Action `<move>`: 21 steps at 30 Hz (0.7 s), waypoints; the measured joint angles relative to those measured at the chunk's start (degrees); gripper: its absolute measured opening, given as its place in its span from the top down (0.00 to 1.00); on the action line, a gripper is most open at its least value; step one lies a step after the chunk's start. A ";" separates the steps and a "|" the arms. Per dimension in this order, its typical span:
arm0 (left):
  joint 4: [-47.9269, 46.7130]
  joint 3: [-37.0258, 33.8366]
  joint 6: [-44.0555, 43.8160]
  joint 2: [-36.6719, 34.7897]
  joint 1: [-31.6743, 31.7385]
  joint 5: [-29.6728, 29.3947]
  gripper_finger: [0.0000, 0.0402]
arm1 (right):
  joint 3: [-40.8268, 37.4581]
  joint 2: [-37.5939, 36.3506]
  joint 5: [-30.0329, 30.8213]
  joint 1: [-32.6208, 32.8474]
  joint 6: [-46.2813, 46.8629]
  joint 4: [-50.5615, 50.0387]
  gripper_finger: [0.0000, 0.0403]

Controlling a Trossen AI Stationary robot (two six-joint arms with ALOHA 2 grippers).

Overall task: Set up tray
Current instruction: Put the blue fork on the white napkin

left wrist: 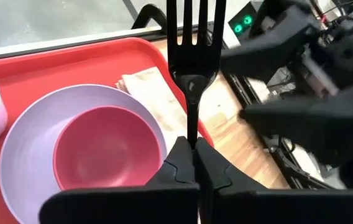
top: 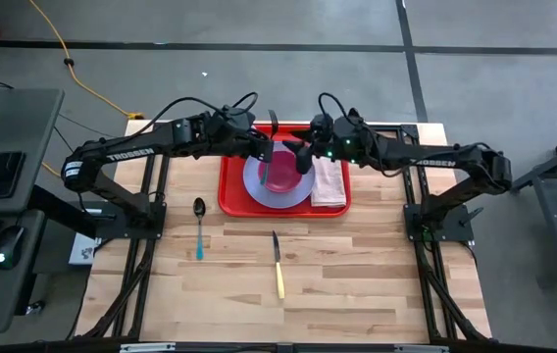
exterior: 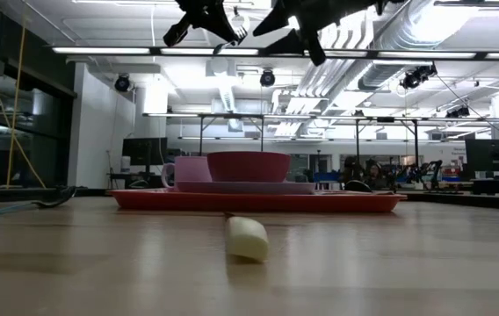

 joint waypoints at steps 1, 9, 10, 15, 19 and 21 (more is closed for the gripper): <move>0.00 0.00 0.00 0.00 0.00 0.00 0.95 | 0.85 0.02 0.94 -0.24 0.01 -0.86 0.51; 0.08 0.00 0.46 0.02 0.00 -0.13 0.96 | 2.60 0.04 -0.85 -2.42 3.74 -2.52 0.51; 0.11 0.00 0.46 0.02 0.00 -0.17 0.96 | 2.61 0.04 -1.54 -2.52 4.54 -2.60 0.51; 0.57 0.00 0.49 1.09 0.00 -0.01 0.97 | 2.68 0.04 -2.33 -2.15 5.61 -2.74 0.51; 1.91 -0.02 0.94 2.21 0.00 1.21 0.97 | 2.68 0.08 -2.76 -2.02 6.64 -2.85 0.51; 3.89 0.05 0.94 2.83 -0.02 1.29 0.96 | 2.68 0.36 -2.85 -2.02 7.46 -3.47 0.51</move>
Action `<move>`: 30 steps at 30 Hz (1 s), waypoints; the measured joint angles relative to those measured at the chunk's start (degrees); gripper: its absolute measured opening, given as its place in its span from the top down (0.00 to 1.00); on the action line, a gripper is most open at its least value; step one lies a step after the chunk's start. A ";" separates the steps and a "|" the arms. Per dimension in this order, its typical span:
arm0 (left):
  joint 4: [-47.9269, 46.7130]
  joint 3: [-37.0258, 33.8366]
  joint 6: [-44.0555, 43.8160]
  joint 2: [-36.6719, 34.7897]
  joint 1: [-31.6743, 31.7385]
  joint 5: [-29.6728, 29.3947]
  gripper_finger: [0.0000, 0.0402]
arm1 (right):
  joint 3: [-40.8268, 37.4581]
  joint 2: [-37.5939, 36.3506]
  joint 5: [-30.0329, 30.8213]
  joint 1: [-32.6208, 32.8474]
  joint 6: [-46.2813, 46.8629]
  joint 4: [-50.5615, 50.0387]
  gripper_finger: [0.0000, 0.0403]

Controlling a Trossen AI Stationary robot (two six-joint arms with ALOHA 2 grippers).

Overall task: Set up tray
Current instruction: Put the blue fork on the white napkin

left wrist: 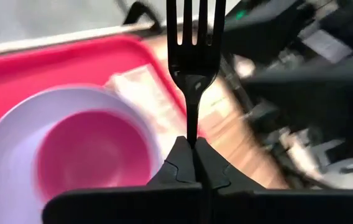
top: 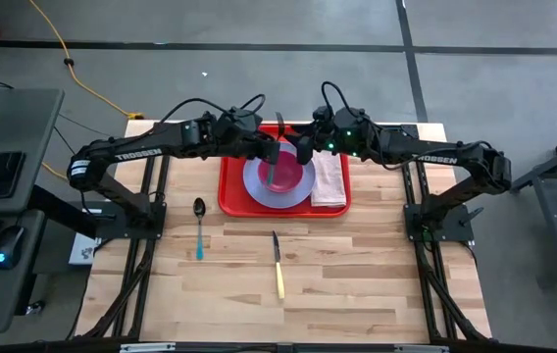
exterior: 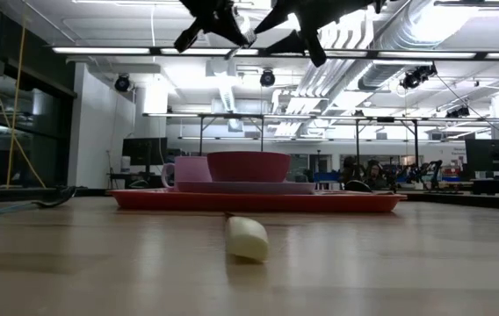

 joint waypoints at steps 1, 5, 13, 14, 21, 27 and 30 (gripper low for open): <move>0.84 0.08 0.02 0.20 0.00 0.04 0.96 | 0.00 0.03 -0.05 -0.02 0.60 -0.95 0.51; 0.34 -0.03 0.00 0.58 0.00 0.59 0.96 | 0.00 0.72 0.00 -0.07 1.72 -2.62 0.51; 0.31 -0.03 -0.02 0.82 0.02 0.61 0.96 | 0.00 2.57 -1.23 -0.07 3.09 -1.02 0.51; 0.22 -0.03 -0.02 0.82 0.02 0.61 0.96 | 0.00 2.92 -1.56 -0.07 3.14 -0.53 0.51; 0.53 -0.03 -0.02 0.80 0.01 0.63 0.96 | 0.02 4.18 -1.95 -0.45 4.26 2.48 0.51; 0.67 -0.03 0.15 0.80 0.02 0.70 0.97 | 0.02 4.21 -2.36 -0.81 4.85 2.56 0.51; 0.67 -0.03 0.15 0.80 0.02 0.70 0.97 | 0.02 4.21 -1.44 -0.78 4.85 2.58 0.51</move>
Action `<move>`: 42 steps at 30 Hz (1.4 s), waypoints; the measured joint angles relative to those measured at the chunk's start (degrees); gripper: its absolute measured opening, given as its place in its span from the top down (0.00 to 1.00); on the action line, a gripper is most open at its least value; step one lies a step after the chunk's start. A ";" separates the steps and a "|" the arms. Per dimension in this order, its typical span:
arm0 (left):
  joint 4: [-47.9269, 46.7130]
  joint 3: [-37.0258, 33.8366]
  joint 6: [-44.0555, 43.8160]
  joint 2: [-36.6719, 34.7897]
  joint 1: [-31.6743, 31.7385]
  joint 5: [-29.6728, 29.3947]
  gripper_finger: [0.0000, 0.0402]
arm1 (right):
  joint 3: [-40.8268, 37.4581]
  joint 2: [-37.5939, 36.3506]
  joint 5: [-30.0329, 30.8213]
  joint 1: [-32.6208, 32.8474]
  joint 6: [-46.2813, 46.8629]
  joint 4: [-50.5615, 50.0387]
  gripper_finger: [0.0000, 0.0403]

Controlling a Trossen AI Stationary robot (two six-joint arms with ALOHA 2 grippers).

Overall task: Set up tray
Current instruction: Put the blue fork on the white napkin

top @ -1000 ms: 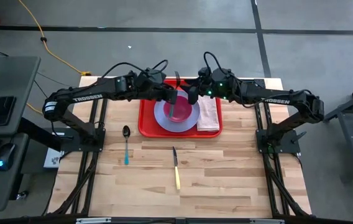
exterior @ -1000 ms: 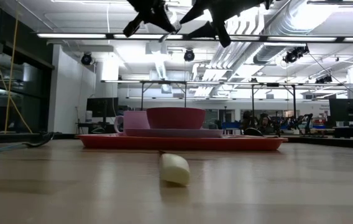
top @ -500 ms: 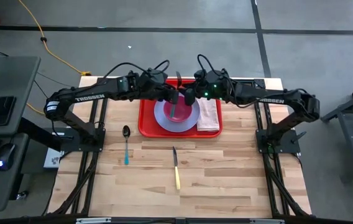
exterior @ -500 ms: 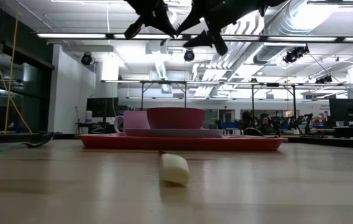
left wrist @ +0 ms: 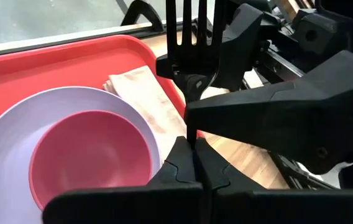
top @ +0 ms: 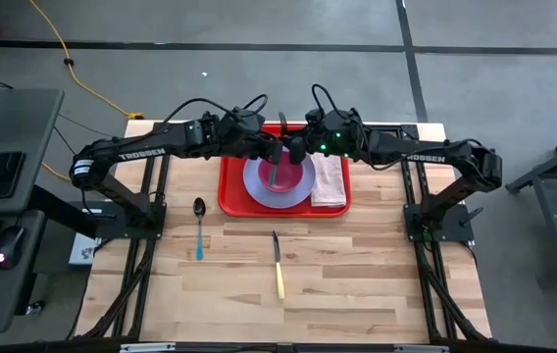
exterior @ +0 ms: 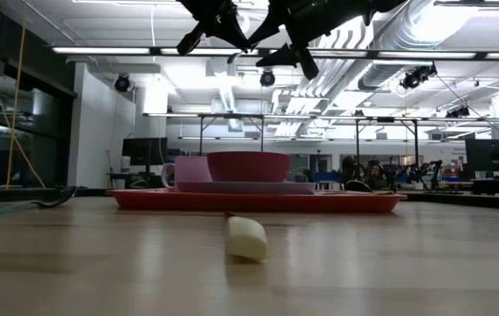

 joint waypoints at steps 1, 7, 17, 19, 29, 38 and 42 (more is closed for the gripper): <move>-0.01 0.00 0.00 0.00 0.00 0.00 0.96 | 0.00 0.00 0.40 0.02 0.00 -0.02 0.51; 1.60 -0.02 0.04 0.00 0.00 0.20 0.97 | 0.06 0.74 1.00 -0.02 1.18 1.06 0.51; 2.66 -0.04 0.02 1.68 -0.06 2.32 0.97 | 0.04 1.92 2.62 -0.23 1.06 1.64 0.52; 2.72 -0.04 0.02 1.66 -0.03 2.31 0.96 | 0.04 1.92 2.09 -0.41 1.33 1.67 0.54; 2.52 -0.04 0.51 1.68 -0.04 2.19 0.96 | 0.04 1.88 0.05 -1.49 0.51 1.93 0.85; 2.32 -0.04 0.48 1.70 -0.07 2.17 0.95 | 0.09 1.81 -2.85 -2.11 0.97 1.91 0.99; 2.52 -0.04 0.45 1.70 -0.07 2.14 0.95 | 0.09 1.81 -3.62 -2.46 1.63 1.38 0.99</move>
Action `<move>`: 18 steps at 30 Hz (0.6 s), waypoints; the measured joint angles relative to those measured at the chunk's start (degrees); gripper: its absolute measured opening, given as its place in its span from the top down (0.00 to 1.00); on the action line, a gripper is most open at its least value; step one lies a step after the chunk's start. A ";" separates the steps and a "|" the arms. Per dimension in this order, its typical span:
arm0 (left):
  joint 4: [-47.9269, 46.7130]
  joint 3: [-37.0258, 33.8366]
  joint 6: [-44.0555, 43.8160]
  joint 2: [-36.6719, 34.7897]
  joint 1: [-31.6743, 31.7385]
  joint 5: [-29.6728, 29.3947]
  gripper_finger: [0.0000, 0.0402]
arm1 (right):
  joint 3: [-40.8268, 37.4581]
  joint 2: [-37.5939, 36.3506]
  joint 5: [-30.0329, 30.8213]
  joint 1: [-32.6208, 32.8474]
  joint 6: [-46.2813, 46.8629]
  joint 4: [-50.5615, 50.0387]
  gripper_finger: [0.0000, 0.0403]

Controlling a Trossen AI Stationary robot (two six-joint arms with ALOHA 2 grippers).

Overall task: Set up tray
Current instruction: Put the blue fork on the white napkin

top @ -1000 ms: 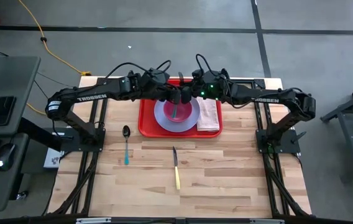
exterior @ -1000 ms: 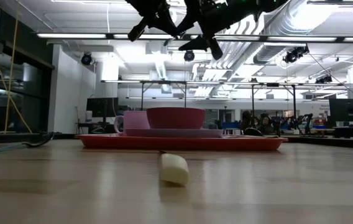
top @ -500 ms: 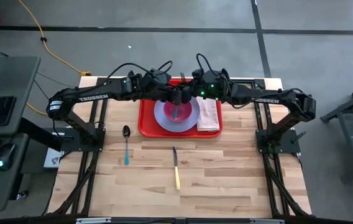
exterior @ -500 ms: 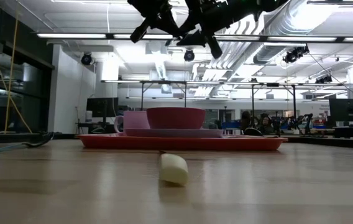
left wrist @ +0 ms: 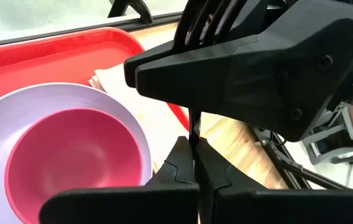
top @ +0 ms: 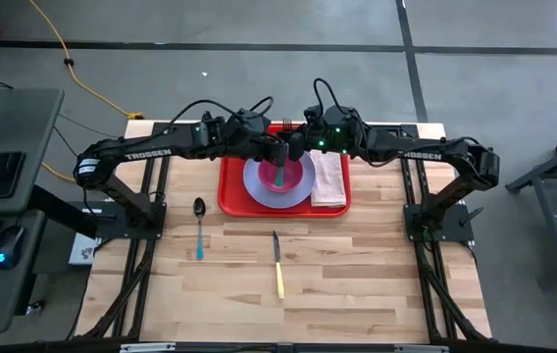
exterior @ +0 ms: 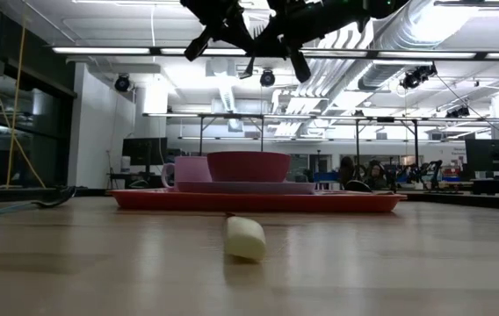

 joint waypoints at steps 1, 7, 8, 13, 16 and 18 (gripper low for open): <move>-0.14 0.00 -0.02 0.00 0.00 0.00 0.95 | 0.00 0.00 -0.10 -0.14 -0.04 -0.27 0.99; 0.06 0.00 -0.02 0.04 0.00 0.00 0.95 | 0.02 -0.02 -1.49 -1.08 0.29 -1.11 1.00; 0.06 0.00 -0.02 0.04 0.00 -0.03 0.95 | 0.02 -0.02 -1.59 -1.22 0.29 -1.15 1.00; 0.19 0.00 0.00 0.04 0.02 -0.03 0.95 | 0.02 -0.02 -2.33 -1.72 0.27 -1.42 1.00; 0.26 0.00 1.17 0.04 0.07 -0.04 0.95 | 0.02 -0.02 -2.22 -1.74 0.25 -1.65 1.00; 0.32 0.00 1.63 0.04 0.07 -0.07 0.94 | 0.02 -0.02 -1.99 -1.74 0.25 -1.67 1.00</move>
